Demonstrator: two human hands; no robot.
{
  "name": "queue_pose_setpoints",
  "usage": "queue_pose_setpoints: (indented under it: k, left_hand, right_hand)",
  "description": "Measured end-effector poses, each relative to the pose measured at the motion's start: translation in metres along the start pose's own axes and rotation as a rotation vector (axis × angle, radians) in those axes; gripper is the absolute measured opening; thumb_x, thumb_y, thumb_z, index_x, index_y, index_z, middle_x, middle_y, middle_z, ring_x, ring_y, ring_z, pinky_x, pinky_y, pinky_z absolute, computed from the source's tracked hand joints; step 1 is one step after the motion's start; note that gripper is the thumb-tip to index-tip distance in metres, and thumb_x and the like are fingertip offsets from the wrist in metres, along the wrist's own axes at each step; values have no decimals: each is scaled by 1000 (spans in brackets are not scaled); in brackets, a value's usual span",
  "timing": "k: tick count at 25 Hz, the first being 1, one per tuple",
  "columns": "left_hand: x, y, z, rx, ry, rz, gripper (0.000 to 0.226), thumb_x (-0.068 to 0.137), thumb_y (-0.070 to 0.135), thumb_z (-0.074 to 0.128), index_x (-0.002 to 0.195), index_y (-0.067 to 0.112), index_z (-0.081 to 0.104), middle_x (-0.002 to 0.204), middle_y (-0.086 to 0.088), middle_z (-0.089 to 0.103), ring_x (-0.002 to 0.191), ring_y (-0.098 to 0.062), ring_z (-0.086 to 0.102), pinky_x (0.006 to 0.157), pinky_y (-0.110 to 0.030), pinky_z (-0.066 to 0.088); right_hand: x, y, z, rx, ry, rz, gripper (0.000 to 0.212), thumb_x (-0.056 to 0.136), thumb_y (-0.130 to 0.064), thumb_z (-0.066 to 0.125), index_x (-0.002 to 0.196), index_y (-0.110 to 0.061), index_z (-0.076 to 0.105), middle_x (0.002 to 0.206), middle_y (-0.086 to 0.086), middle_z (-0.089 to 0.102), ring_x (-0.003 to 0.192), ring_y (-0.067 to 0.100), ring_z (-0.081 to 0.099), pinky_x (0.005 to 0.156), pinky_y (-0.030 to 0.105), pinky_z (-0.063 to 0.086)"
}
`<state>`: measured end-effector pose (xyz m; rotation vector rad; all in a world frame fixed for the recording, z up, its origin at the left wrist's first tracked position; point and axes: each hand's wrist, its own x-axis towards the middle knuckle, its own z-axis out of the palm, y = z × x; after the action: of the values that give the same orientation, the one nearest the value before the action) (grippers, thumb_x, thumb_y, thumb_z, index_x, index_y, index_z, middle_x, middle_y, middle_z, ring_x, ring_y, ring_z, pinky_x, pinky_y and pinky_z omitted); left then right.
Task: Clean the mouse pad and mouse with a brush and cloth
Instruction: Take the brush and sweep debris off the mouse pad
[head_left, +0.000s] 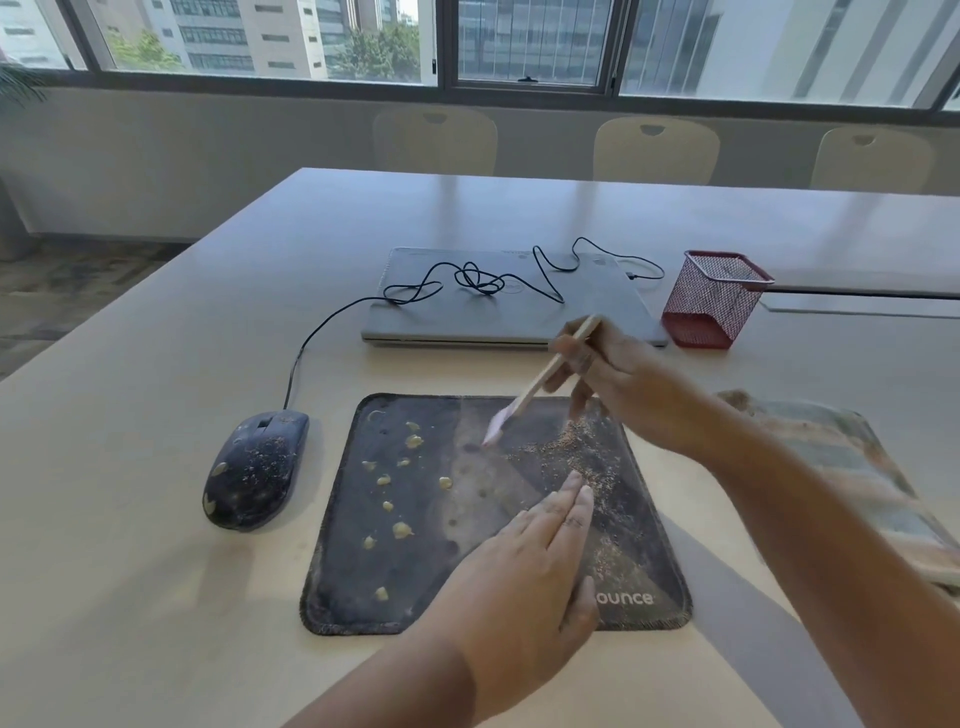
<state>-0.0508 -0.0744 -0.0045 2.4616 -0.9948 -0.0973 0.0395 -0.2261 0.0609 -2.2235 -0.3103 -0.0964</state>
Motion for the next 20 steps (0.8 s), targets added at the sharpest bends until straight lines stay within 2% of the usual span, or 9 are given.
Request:
queue_pose_setpoints:
  k: [3,5,7,8,10,13,14,17,20]
  left_hand:
    - [1,3,-4,22,-1,-19,60,96,31,26,147,20,-3,156,10,-9,140,4,-6,101,-3,-6]
    - [0,6,-6,133,101,-48,54,93,27,28,145,15,23,154,4,20,140,-1,16,107,-6,6]
    - [-2,11,-15,170,159,-79,52,86,32,32,128,12,54,134,2,53,127,-7,45,102,-14,32]
    - [-2,12,-16,181,176,-98,52,85,35,32,123,12,59,128,2,59,122,-8,51,98,-17,38]
    - [-2,10,-16,211,221,-102,52,87,38,31,122,12,60,124,3,62,119,-10,54,94,-20,42]
    - [-4,13,-13,240,207,-122,56,89,42,28,126,10,55,128,0,59,123,-13,51,94,-27,45]
    - [-3,15,-14,261,168,-142,59,90,44,25,131,10,50,134,-2,53,128,-14,44,100,-30,41]
    - [-2,13,-14,225,140,-144,72,89,53,6,145,10,20,154,-4,17,143,-15,7,116,-37,7]
    - [-3,11,-18,280,154,-192,68,94,50,12,134,7,47,140,-6,46,134,-19,37,105,-36,38]
  right_hand:
    - [-3,-3,-2,-150,-92,22,16,97,-33,39,83,-27,44,77,-4,69,56,15,63,59,30,47]
    - [-4,-4,-16,-230,-60,52,17,98,-29,39,81,-26,42,74,-5,66,54,15,60,66,34,49]
    - [-5,-6,-27,-197,13,62,13,98,-26,38,86,-24,42,73,-4,65,51,11,59,58,22,46]
    - [-6,-9,-27,-101,14,64,11,99,-24,38,89,-20,43,74,-1,65,48,10,57,51,15,42]
    - [-8,-14,-19,101,-97,71,10,99,-19,37,93,-14,43,75,6,64,49,16,54,41,9,36]
    - [-7,-11,-9,100,-216,93,13,98,-16,36,90,-12,46,71,4,63,48,16,51,41,9,34]
    - [-6,-8,-12,66,-189,113,14,99,-14,36,89,-14,46,69,4,63,47,16,50,41,10,34]
    - [1,2,-24,9,-35,152,16,98,-8,33,92,-10,47,63,6,60,44,16,50,43,18,38]
    - [3,2,-19,130,-32,147,23,97,-3,29,86,-12,46,64,11,59,39,11,52,38,14,36]
